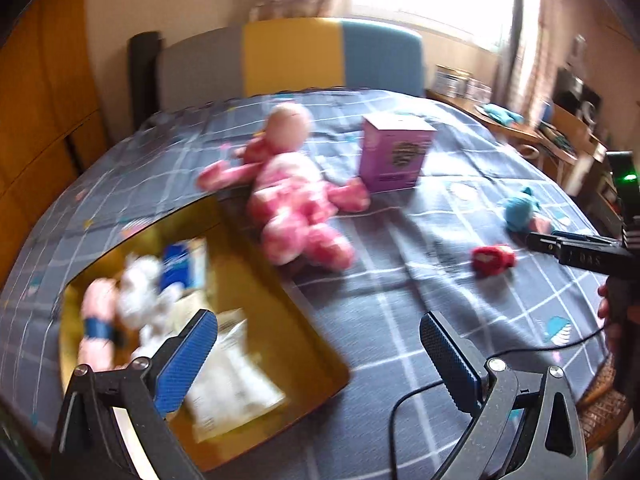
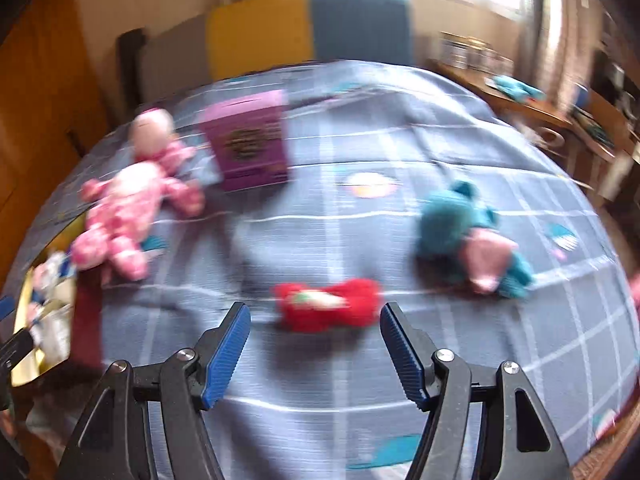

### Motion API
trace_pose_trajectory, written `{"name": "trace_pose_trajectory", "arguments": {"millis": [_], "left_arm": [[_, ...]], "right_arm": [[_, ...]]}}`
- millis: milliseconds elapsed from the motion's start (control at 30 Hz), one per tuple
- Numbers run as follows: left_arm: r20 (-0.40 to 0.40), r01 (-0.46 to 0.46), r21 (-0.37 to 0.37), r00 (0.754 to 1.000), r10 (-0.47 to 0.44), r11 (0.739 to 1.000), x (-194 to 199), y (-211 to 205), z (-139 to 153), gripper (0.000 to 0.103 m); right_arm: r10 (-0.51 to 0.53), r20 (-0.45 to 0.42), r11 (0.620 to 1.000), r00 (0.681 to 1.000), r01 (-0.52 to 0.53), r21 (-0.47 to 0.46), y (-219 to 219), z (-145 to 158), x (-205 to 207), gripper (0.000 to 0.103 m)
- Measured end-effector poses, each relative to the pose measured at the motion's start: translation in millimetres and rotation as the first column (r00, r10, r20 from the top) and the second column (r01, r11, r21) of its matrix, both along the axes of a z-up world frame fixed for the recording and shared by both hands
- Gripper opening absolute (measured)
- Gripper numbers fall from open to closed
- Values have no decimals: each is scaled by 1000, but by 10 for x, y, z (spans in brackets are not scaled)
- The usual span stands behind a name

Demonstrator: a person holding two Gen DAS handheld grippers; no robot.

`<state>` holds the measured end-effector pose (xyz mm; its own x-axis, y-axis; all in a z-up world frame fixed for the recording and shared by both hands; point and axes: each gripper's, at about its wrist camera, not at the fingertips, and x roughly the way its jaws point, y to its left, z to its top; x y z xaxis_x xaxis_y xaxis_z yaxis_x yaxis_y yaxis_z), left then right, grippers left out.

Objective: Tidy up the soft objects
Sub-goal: 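Grasp the red sock with the left tool while the right tool moves toward the teal bear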

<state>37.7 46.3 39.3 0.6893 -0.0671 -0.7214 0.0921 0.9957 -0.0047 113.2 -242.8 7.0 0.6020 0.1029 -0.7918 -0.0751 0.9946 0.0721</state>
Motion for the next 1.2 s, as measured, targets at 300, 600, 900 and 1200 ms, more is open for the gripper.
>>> {"name": "trace_pose_trajectory", "arguments": {"millis": [300,600,900,1200], "left_arm": [[-41,262,23,965,-261,965,478,-987,-116,87],[-126,473,58,877,-463,879,982,-1962,-500,83],[-242,532,15,824,-513,847,1333,-2378,-930,44],[-192,448,-166,859,-474,879,1255,-1866,-685,25]], "right_arm": [[-324,-16,942,946,324,84,-1105,-71,88,68],[-362,-62,900,930,366,236,-1320,-127,63,68],[-356,-87,888,930,366,278,-1356,-165,96,69],[-144,-75,989,987,143,-25,-1159,-131,521,68]]}}
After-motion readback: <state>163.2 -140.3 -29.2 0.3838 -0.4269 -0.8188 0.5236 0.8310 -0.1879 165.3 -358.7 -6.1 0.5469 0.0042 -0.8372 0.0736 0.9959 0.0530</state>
